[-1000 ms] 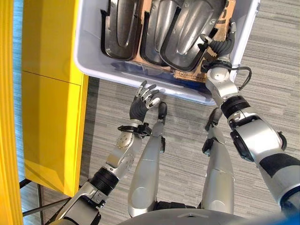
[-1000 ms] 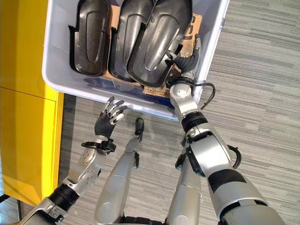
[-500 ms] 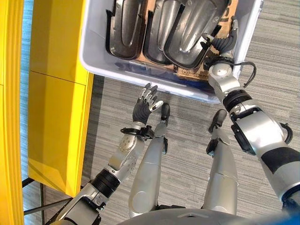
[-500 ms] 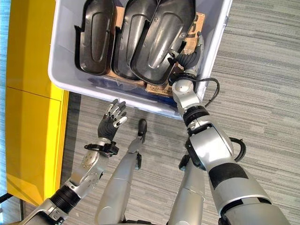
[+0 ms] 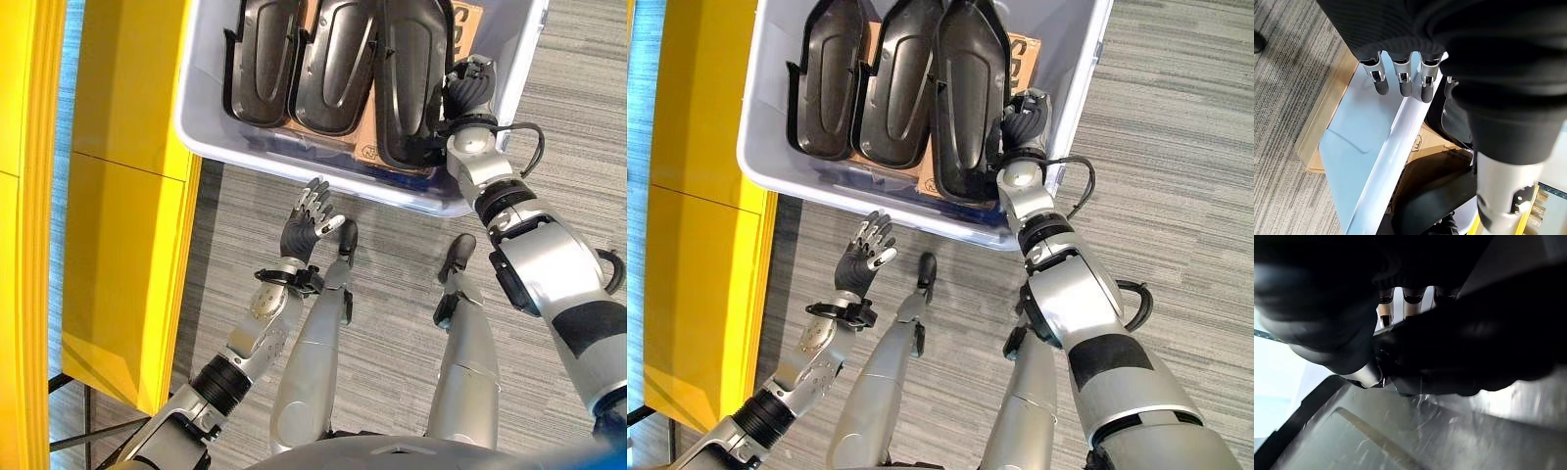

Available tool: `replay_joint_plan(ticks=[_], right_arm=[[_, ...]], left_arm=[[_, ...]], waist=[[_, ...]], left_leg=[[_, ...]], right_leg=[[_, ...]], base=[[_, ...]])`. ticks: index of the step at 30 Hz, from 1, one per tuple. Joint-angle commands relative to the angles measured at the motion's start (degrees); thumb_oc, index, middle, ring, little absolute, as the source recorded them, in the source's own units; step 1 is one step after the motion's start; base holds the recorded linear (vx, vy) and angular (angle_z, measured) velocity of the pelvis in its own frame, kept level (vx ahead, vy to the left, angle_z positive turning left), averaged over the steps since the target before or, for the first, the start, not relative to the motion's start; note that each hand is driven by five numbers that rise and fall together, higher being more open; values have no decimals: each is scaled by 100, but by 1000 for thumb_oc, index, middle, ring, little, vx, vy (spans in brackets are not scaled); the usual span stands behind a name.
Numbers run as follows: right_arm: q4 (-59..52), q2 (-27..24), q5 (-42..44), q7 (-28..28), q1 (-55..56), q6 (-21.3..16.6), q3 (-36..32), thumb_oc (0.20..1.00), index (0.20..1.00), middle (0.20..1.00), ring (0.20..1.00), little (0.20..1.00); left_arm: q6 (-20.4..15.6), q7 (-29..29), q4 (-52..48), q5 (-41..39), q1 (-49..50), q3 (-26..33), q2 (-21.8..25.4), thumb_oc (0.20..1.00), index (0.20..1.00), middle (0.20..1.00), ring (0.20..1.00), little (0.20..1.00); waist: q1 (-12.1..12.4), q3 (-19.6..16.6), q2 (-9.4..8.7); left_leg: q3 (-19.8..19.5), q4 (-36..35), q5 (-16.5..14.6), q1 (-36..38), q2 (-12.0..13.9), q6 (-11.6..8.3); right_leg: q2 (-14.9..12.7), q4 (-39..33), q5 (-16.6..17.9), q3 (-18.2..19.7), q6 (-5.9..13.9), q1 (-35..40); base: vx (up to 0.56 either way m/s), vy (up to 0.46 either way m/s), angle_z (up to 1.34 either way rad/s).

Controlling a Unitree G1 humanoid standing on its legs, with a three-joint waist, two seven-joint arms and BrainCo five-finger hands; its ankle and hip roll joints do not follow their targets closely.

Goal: Move parts from the plastic box to the shelf.

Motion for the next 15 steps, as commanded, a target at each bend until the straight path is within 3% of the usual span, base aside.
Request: replay_joint_plan(ticks=[1, 9, 11, 15], right_arm=[[536, 133, 148, 649, 624, 824, 175, 200, 200, 200, 200, 200], [433, -117, 189, 667, 578, 810, 53, 200, 200, 200, 200, 200], [161, -196, 236, 594, 517, 701, 38, 200, 200, 200, 200, 200], [-417, -244, 405, 503, 528, 495, 7, 200, 200, 200, 200, 200]], left_arm=[[-127, -172, -526, -26, -163, 239, 233, 1000, 1000, 1000, 1000, 1000], [-35, -431, -403, -183, -102, 166, 350, 1000, 1000, 1000, 1000, 1000], [-11, -491, -362, -208, -90, 200, 414, 1000, 1000, 1000, 1000, 1000], [1, -538, -310, -276, 22, 329, 522, 1000, 1000, 1000, 1000, 1000]], waist=[[266, 902, 20], [297, 902, -76], [265, 902, -163], [223, 902, -294]], left_leg=[[425, 869, -1254, -21, 28, 264], [371, 586, -1149, 807, 46, 215], [389, 437, -921, 1002, 50, 230], [395, 198, -815, 1496, 101, 181]], right_leg=[[34, -797, -303, -43, 376, 1276], [41, -919, -277, -165, 391, 2098], [48, -1047, -123, -232, 354, 2314], [79, -1222, -72, -267, 374, 2750]], base=[[-42, -2, 0], [-43, -18, 4], [-118, -18, 2], [-26, -1, 1]])
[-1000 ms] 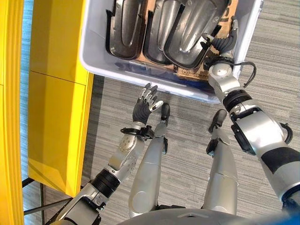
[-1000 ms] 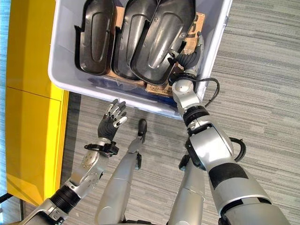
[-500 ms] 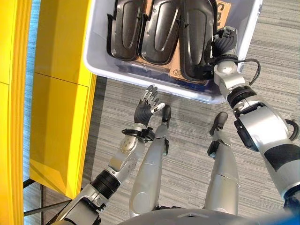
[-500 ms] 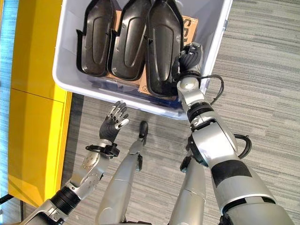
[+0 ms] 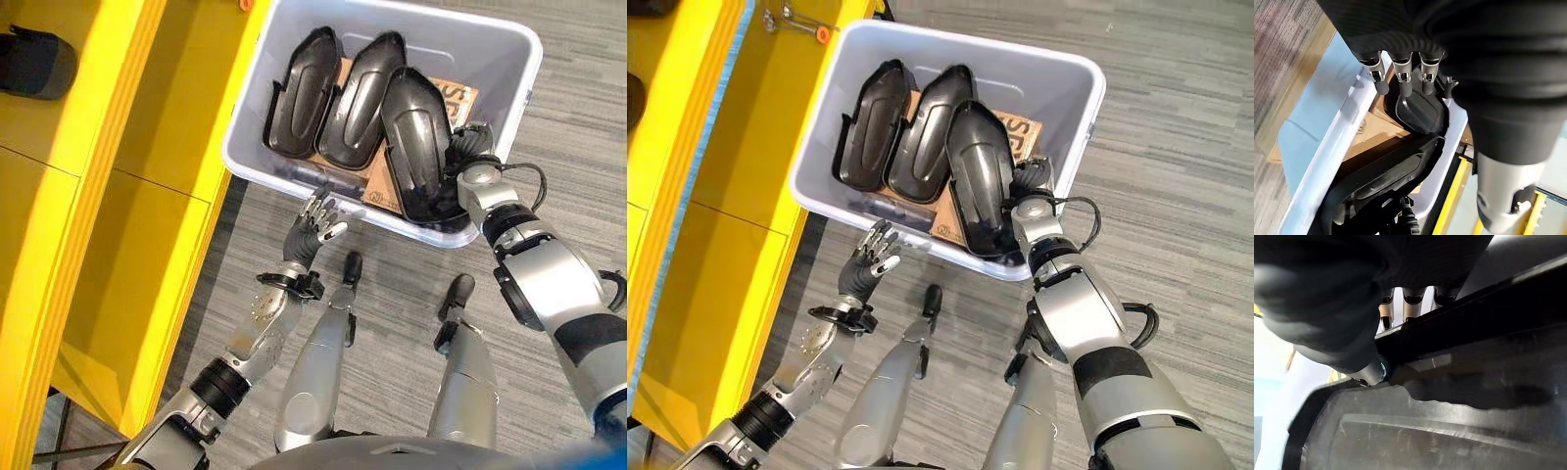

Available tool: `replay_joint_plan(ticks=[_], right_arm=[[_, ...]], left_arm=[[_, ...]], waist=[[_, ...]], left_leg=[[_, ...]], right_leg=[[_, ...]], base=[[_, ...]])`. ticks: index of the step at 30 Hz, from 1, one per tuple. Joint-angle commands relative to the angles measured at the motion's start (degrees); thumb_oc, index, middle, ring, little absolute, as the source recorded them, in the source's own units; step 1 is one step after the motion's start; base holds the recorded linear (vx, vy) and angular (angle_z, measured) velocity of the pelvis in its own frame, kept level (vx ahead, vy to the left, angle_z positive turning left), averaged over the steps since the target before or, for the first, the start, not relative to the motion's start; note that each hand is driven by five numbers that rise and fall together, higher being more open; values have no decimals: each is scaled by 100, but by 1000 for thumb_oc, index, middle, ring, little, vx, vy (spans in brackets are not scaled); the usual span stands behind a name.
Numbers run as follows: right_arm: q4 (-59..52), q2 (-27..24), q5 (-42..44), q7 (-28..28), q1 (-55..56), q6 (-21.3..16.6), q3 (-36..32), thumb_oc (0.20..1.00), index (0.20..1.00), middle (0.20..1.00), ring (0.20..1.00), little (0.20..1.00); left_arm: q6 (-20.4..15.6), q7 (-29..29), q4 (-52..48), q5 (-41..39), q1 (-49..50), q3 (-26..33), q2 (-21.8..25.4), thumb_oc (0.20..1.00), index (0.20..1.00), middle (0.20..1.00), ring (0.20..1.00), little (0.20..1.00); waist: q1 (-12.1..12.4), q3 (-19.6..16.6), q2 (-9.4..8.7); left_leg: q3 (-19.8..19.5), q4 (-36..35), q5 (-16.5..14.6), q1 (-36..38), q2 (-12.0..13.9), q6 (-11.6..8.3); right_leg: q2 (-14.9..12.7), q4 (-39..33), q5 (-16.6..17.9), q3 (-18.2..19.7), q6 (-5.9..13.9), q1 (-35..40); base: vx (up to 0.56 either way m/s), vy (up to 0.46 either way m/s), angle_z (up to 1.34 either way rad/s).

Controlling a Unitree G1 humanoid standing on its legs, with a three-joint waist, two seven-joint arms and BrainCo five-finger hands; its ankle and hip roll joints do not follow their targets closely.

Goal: Move parts from the plastic box to the shelf.

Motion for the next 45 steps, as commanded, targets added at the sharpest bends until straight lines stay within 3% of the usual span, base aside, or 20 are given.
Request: replay_joint_plan(ticks=[1, 6, 12, 15, 18, 29, 32, 38, 40, 41, 43, 45], right_arm=[[-835, -12, 202, -99, -148, -352, -14, 200, 200, 200, 200, 200], [-2256, 27, 176, -224, 116, -580, -22, 200, 200, 200, 200, 200], [-5100, -390, -601, -22, 1473, -816, -289, 200, 200, 200, 200, 200], [-5416, -392, -626, 103, 1804, -891, -345, 200, 200, 200, 200, 200], [-6433, -331, -369, 574, 3145, -1043, -568, 200, 200, 200, 200, 200], [-6698, -61, -12, 1031, 4312, -1009, -717, 200, 200, 200, 200, 200], [-6680, -35, 103, 1079, 4407, -1012, -772, 200, 200, 200, 200, 200], [-6839, -105, 386, 973, 4139, -1200, -710, 200, 200, 200, 200, 200], [-6991, -252, 314, 912, 4123, -1242, -783, 200, 200, 200, 200, 200], [-7109, -223, 279, 874, 4194, -1213, -772, 200, 200, 200, 200, 200], [-7197, -177, 291, 877, 4331, -1183, -785, 200, 200, 200, 200, 200], [-7324, -252, 142, 856, 4466, -1137, -872, 200, 200, 200, 200, 200]], left_arm=[[-146, -147, -366, -52, -107, 395, 420, 1000, 1000, 1000, 1000, 1000], [-73, -178, -398, -73, 159, 657, 533, 1000, 1000, 1000, 1000, 1000], [135, -451, -419, -53, 779, 1139, 640, 1000, 1000, 1000, 1000, 1000], [173, -522, -409, -34, 891, 1212, 628, 1000, 1000, 1000, 1000, 1000], [323, -721, -339, 72, 1292, 1425, 498, 1000, 1000, 1000, 1000, 1000], [473, -856, -239, 315, 1875, 1870, 198, 1000, 1000, 1000, 1000, 1000], [506, -869, -197, 376, 2021, 1993, 91, 1000, 1000, 1000, 1000, 1000], [495, -791, -152, 205, 2086, 2004, -135, 1000, 1000, 1000, 1000, 1000], [500, -756, -49, 134, 2060, 2035, -270, 1000, 1000, 1000, 1000, 1000], [537, -767, -81, 47, 2140, 2067, -355, 1000, 1000, 1000, 1000, 1000], [550, -754, -125, 159, 2056, 2021, -301, 1000, 1000, 1000, 1000, 1000], [557, -794, -124, 324, 1893, 1962, -254, 1000, 1000, 1000, 1000, 1000]], waist=[[-34, 902, -320], [-176, 871, -506], [-443, 259, -777], [-490, 138, -815], [-647, -200, -859], [-744, -805, -789], [-703, -958, -738], [-551, -856, -693], [-617, -753, -724], [-667, -733, -730], [-688, -700, -681], [-728, -614, -602]], left_leg=[[484, 363, -750, 203, 108, 188], [540, 209, -686, 676, 211, 153], [633, -112, -592, 1407, 407, 71], [647, -197, -525, 1478, 440, 56], [719, -383, -484, 1852, 571, 14], [779, -493, -546, 2586, 773, -38], [595, -588, -420, 2791, 926, -110], [273, -307, -69, 2245, 1045, -305], [847, 83, -110, 2115, 1307, -252], [1200, 42, -159, 2463, 1812, -364], [1264, 66, -116, 2610, 2036, -411], [1270, 118, -247, 2661, 2014, -402]], right_leg=[[76, -1175, 108, -146, 293, 1427], [110, -1276, 148, -90, 290, 1766], [178, -1345, 56, -68, 302, 2248], [189, -1388, 67, -85, 305, 2303], [258, -1467, 13, -68, 320, 2554], [368, -1116, -434, -27, 259, 3073], [517, -616, -871, -86, 105, 3235], [752, -849, -1012, -463, -178, 3385], [662, -733, -1104, -756, -270, 3372], [485, -342, -1247, -860, -199, 3351], [279, 12, -1277, -909, -121, 3285], [-7, 201, -1270, -1032, -30, 3310]], base=[[-19, -7, -5], [-14, -11, -23], [31, -50, -17], [14, -33, -2], [47, -92, -17], [51, -55, -4], [23, -171, 14], [-86, -155, 63], [-97, -24, 109], [1, 132, 108], [-3, 187, 63], [-12, 289, 67]])
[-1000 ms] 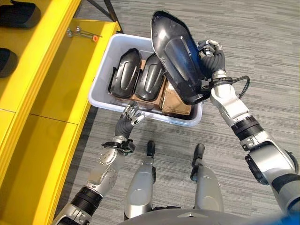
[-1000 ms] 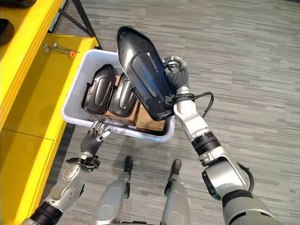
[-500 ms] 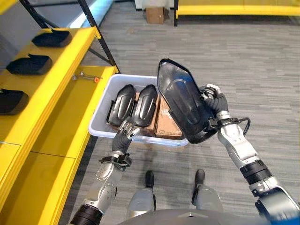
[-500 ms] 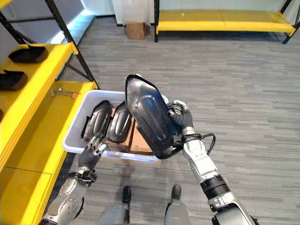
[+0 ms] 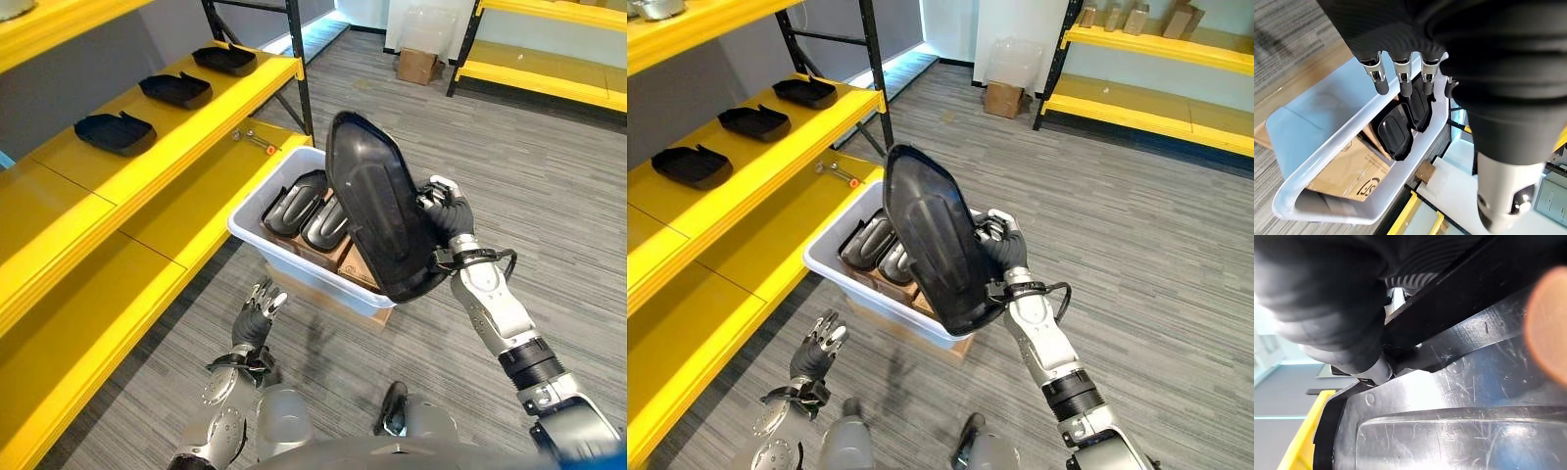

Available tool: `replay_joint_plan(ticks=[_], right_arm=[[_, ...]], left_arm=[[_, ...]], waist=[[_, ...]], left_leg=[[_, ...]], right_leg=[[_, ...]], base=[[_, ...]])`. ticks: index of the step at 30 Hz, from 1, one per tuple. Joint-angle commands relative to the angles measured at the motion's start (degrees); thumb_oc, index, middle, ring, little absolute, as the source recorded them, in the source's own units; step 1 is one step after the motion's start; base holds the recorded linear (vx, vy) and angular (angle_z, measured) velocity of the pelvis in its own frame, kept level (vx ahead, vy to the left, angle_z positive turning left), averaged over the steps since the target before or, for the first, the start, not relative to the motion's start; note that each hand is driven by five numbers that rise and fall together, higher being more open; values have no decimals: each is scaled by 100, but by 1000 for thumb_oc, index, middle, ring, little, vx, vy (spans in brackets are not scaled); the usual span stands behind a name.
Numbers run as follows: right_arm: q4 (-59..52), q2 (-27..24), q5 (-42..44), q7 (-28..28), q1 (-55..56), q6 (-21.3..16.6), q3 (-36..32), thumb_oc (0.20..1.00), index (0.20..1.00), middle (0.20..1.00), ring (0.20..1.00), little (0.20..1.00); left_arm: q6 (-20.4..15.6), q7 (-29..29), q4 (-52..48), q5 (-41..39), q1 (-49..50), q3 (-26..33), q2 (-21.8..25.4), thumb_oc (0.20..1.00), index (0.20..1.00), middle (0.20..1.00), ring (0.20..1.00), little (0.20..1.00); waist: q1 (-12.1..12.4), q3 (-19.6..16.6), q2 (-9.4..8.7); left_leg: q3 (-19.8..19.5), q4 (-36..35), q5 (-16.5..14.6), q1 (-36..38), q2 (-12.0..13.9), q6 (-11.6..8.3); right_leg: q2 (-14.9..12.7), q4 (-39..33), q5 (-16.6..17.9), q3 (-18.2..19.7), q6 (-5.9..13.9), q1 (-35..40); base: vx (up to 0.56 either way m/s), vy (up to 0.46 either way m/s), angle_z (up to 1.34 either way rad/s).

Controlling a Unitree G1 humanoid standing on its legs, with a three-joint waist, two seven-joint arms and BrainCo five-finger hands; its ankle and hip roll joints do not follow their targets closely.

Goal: Move parts from the plastic box to the shelf.

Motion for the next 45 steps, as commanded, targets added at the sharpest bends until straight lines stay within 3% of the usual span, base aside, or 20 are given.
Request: replay_joint_plan(ticks=[1, 4, 12, 13, 14, 15, 16, 17, 18, 20, 21, 24, 25, 26, 27, 28, 30, 34, 35, 45], right_arm=[[-559, -19, -26, -21, -199, -465, -340, 200, 200, 200, 200, 200], [-589, 98, -46, -40, -150, -416, -403, 200, 200, 200, 200, 200], [-559, 254, -246, 14, -184, -297, -364, 200, 200, 200, 200, 200], [-529, 315, -270, 33, -341, -268, -286, 200, 200, 200, 200, 200], [-528, 312, -271, 32, -349, -271, -294, 200, 200, 200, 200, 200], [-534, 367, -285, 31, -415, -254, -232, 200, 200, 200, 200, 200], [-562, 411, -277, 88, -455, -248, -182, 200, 200, 200, 200, 200], [-599, 417, -266, 106, -428, -243, -171, 200, 200, 200, 200, 200], [-599, 416, -265, 107, -428, -243, -170, 200, 200, 200, 200, 200], [-575, 464, -236, 65, -520, -255, -76, 200, 200, 200, 200, 200], [-581, 424, -271, 81, -486, -265, -94, 200, 200, 200, 200, 200], [-609, 342, -185, 135, -465, -291, -115, 200, 200, 200, 200, 200], [-609, 342, -185, 135, -465, -291, -115, 200, 200, 200, 200, 200], [-601, 280, -123, 147, -510, -324, -167, 200, 200, 200, 200, 200], [-597, 251, -104, 147, -502, -356, -243, 200, 200, 200, 200, 200], [-632, 257, -99, 154, -446, -346, -282, 200, 200, 200, 200, 200], [-662, 239, -87, 209, -364, -336, -298, 200, 200, 200, 200, 200], [-627, 182, -16, 292, -240, -357, -430, 200, 200, 200, 200, 200], [-608, 183, -4, 325, -221, -362, -449, 200, 200, 200, 200, 200], [-504, 250, 35, 207, -348, -389, -426, 200, 200, 200, 200, 200]], left_arm=[[-232, -118, -521, 301, -253, 113, 269, 1000, 1000, 1000, 1000, 1000], [-235, -98, -567, 321, -349, 84, 361, 1000, 1000, 1000, 1000, 1000], [-307, -36, -623, 38, -250, 433, 463, 1000, 1000, 1000, 1000, 1000], [-336, 16, -736, 55, -232, 535, 512, 1000, 1000, 1000, 1000, 1000], [-334, 16, -746, 56, -238, 534, 512, 1000, 1000, 1000, 1000, 1000], [-363, 42, -779, 136, -246, 567, 560, 1000, 1000, 1000, 1000, 1000], [-358, 95, -757, 176, -260, 604, 585, 1000, 1000, 1000, 1000, 1000], [-344, 118, -724, 235, -256, 621, 592, 1000, 1000, 1000, 1000, 1000], [-343, 121, -726, 238, -255, 622, 590, 1000, 1000, 1000, 1000, 1000], [-348, 152, -693, 321, -247, 601, 608, 1000, 1000, 1000, 1000, 1000], [-363, 159, -607, 397, -295, 577, 634, 1000, 1000, 1000, 1000, 1000], [-348, 123, -532, 430, -394, 499, 578, 1000, 1000, 1000, 1000, 1000], [-349, 123, -532, 430, -394, 499, 578, 1000, 1000, 1000, 1000, 1000], [-345, 105, -519, 456, -479, 479, 496, 1000, 1000, 1000, 1000, 1000], [-356, 64, -461, 474, -553, 436, 433, 1000, 1000, 1000, 1000, 1000], [-376, 33, -446, 477, -537, 429, 379, 1000, 1000, 1000, 1000, 1000], [-390, -26, -444, 501, -478, 450, 353, 1000, 1000, 1000, 1000, 1000], [-391, -51, -450, 492, -432, 455, 277, 1000, 1000, 1000, 1000, 1000], [-376, -56, -468, 474, -367, 466, 276, 1000, 1000, 1000, 1000, 1000], [-318, 64, -601, 456, -347, 371, 361, 1000, 1000, 1000, 1000, 1000]], waist=[[-125, 180, 134], [-52, 372, 94], [260, 327, -84], [442, 312, -130], [429, 320, -146], [550, 319, -174], [667, 291, -225], [689, 261, -234], [687, 256, -246], [665, 253, -112], [530, 217, -30], [264, 183, 62], [262, 179, 61], [12, 316, 30], [-173, 332, -29], [-298, 297, -93], [-328, 258, -143], [-286, 33, -205], [-261, -98, -204], [-214, -285, -229]], left_leg=[[-169, -198, 84, 17, -222, -199], [-329, 342, -277, -268, -632, -50], [-433, 1016, -724, -769, -1156, 129], [-517, 1288, -1003, -866, -1301, 169], [-481, 1269, -892, -922, -1340, 229], [-568, 1509, -1156, -969, -1414, 235], [-617, 1616, -1342, -1036, -1616, 373], [-656, 1638, -1455, -1056, -1896, 589], [-645, 1640, -1460, -1062, -1920, 607], [-720, 1541, -1474, -972, -2178, 833], [-809, 1189, -1249, -868, -2348, 963], [-1047, 690, -1099, -519, -2479, 964], [-1048, 684, -1094, -521, -2480, 964], [-1255, 559, -1182, -191, -2575, 894], [-1488, 513, -1306, 0, -2685, 830], [-1725, 528, -1428, 144, -2780, 755], [-1857, 653, -1604, 245, -2806, 739], [-2126, 751, -1763, 427, -2666, 650], [-2284, 689, -1806, 551, -2488, 567], [-2685, 259, -1737, 952, -2127, 391]], right_leg=[[-559, -219, -67, -33, 790, 989], [-998, -138, 147, -134, 834, 1059], [-1412, -608, 611, -275, 1112, 1290], [-1508, -629, 672, -357, 1236, 1439], [-1546, -686, 769, -431, 1180, 1420], [-1583, -609, 770, -434, 1258, 1511], [-1733, -481, 1139, -486, 1336, 1550], [-1935, -112, 1828, -363, 1342, 1494], [-1962, -105, 1847, -345, 1367, 1478], [-2121, 463, 2456, 82, 1385, 1202], [-1719, 595, 2287, 623, 1120, 812], [-842, 588, 1378, 1223, 857, 19], [-843, 586, 1380, 1220, 856, 17], [-326, -32, 1045, 1572, 843, -432], [-43, -759, 1193, 1995, 981, -614], [52, -1251, 1385, 2466, 1140, -681], [125, -1390, 1431, 2524, 1168, -559], [193, -1065, 1185, 2267, 1083, -336], [274, -934, 972, 2073, 1021, -237], [287, -77, 391, 1613, 908, -141]], base=[[20, 390, 71], [-20, 318, 71], [46, 200, 21], [80, 199, 58], [171, 214, 58], [141, 226, 47], [288, 368, 49], [183, 307, 60], [138, 290, 57], [108, 303, 33], [145, 291, 42], [177, 129, 90], [256, -63, 66], [340, -218, 45], [510, -353, 91], [401, -310, 237], [281, -232, 257], [270, -268, 61], [309, -331, 45], [150, -138, 15]])
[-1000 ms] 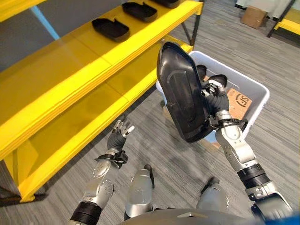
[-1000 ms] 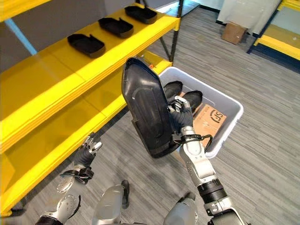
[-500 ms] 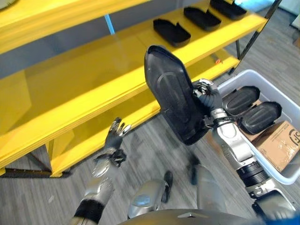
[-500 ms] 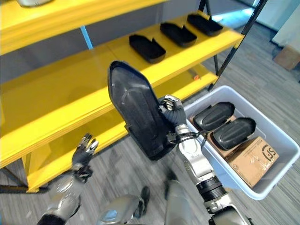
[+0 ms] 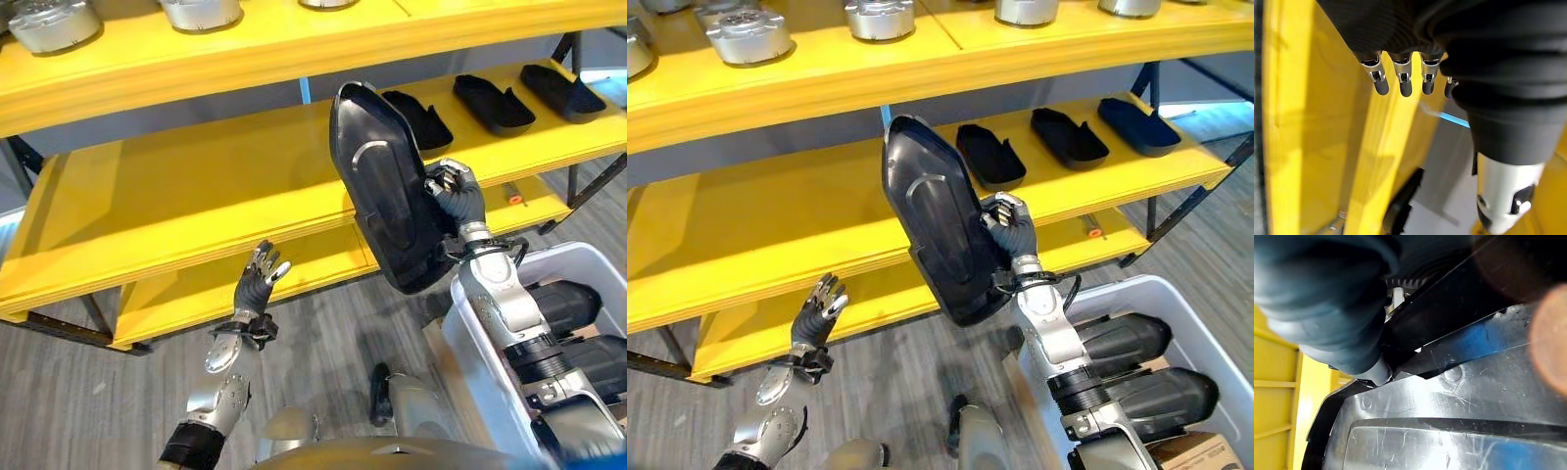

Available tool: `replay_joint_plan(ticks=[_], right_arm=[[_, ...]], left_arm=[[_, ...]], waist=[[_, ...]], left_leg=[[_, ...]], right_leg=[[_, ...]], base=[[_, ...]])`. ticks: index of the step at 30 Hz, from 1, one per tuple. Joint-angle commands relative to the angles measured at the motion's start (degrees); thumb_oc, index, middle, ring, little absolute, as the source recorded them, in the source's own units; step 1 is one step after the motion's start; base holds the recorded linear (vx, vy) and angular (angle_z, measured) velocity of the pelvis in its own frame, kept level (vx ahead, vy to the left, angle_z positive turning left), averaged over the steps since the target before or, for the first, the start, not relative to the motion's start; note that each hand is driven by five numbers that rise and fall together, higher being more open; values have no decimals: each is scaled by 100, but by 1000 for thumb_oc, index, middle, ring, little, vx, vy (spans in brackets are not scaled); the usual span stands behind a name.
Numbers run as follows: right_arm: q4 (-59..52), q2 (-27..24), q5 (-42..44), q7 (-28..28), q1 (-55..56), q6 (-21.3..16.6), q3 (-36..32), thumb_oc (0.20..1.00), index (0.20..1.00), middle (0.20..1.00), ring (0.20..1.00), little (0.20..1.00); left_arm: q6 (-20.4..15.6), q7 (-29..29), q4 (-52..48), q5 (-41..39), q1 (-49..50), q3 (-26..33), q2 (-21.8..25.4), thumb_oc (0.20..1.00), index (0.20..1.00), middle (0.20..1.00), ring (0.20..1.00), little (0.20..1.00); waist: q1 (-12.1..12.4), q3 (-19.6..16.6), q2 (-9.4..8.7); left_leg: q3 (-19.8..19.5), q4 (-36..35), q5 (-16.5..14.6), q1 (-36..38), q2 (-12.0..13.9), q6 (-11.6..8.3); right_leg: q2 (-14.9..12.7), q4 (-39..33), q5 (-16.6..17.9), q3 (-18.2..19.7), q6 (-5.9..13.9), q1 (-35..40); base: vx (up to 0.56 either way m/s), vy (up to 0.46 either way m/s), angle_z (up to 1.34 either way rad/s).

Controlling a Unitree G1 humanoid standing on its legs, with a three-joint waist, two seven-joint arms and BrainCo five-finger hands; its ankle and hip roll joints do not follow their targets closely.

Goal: Move parts from the plastic box to the shelf.

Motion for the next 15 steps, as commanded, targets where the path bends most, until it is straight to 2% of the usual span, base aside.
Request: replay_joint_plan(ticks=[1, 5, 7, 8, 9, 10, 12, 13, 14, 15], right_arm=[[-369, 251, 192, -31, -247, -498, -142, 200, 200, 200, 200, 200], [-361, 267, 195, -33, -204, -502, -154, 200, 200, 200, 200, 200], [-410, 229, 168, -4, -127, -503, -141, 200, 200, 200, 200, 200], [-424, 217, 158, 13, -93, -505, -126, 200, 200, 200, 200, 200], [-450, 203, 171, 46, -33, -516, -101, 200, 200, 200, 200, 200], [-472, 198, 179, 52, -12, -526, -88, 200, 200, 200, 200, 200], [-499, 150, 222, 44, 55, -577, -74, 200, 200, 200, 200, 200], [-528, 124, 257, 43, 63, -603, -94, 200, 200, 200, 200, 200], [-578, 32, 225, -47, 175, -611, -183, 200, 200, 200, 200, 200], [-595, -5, 212, -67, 227, -608, -224, 200, 200, 200, 200, 200]], left_arm=[[-215, -17, -420, 54, 118, 105, 385, 1000, 1000, 1000, 1000, 1000], [-201, 1, -484, 29, 172, 111, 368, 1000, 1000, 1000, 1000, 1000], [-208, 14, -475, 18, 196, 120, 312, 1000, 1000, 1000, 1000, 1000], [-206, 10, -440, 18, 222, 137, 289, 1000, 1000, 1000, 1000, 1000], [-221, 17, -435, 0, 256, 165, 255, 1000, 1000, 1000, 1000, 1000], [-223, 7, -438, -27, 279, 173, 250, 1000, 1000, 1000, 1000, 1000], [-252, -23, -485, -72, 280, 149, 279, 1000, 1000, 1000, 1000, 1000], [-253, -14, -482, -86, 237, 140, 300, 1000, 1000, 1000, 1000, 1000], [-231, 5, -494, -141, 230, 136, 322, 1000, 1000, 1000, 1000, 1000], [-225, 7, -478, -139, 229, 135, 329, 1000, 1000, 1000, 1000, 1000]], waist=[[12, -210, -139], [21, -288, -112], [4, -324, -117], [13, -336, -127], [54, -307, -155], [83, -278, -163], [301, -12, -278], [314, 81, -322], [333, 136, -349], [330, 109, -328]], left_leg=[[-153, 28, -140, -174, -43, 137], [-226, -172, -62, -41, 64, 89], [-250, -164, -16, -23, 144, 52], [-227, -31, 142, -91, 165, 2], [-188, 419, 570, -335, 177, -85], [-194, 746, 869, -542, 138, -122], [-218, 1781, 1688, -1327, -183, -294], [-75, 2188, 1673, -1727, -263, -235], [317, 1946, 1526, -2186, -29, -98], [509, 1519, 1538, -2337, 232, -113]], right_leg=[[-777, -307, 359, -7, 835, 176], [-782, -100, 178, -75, 780, 178], [-733, -80, 21, -77, 693, 225], [-694, -162, -29, -75, 640, 315], [-638, -346, -57, -59, 542, 476], [-595, -465, -72, -76, 475, 573], [-608, -733, -39, -144, 327, 850], [-654, -797, -10, -224, 293, 922], [-697, -956, -108, -405, 265, 1129], [-712, -1039, -160, -504, 302, 1255]], base=[[137, -93, 3], [116, -82, 12], [119, -100, 18], [107, -99, 19], [61, -66, 18], [36, -77, 12], [-85, -98, -1], [-34, -145, -3], [123, -101, 4], [155, -67, 46]])
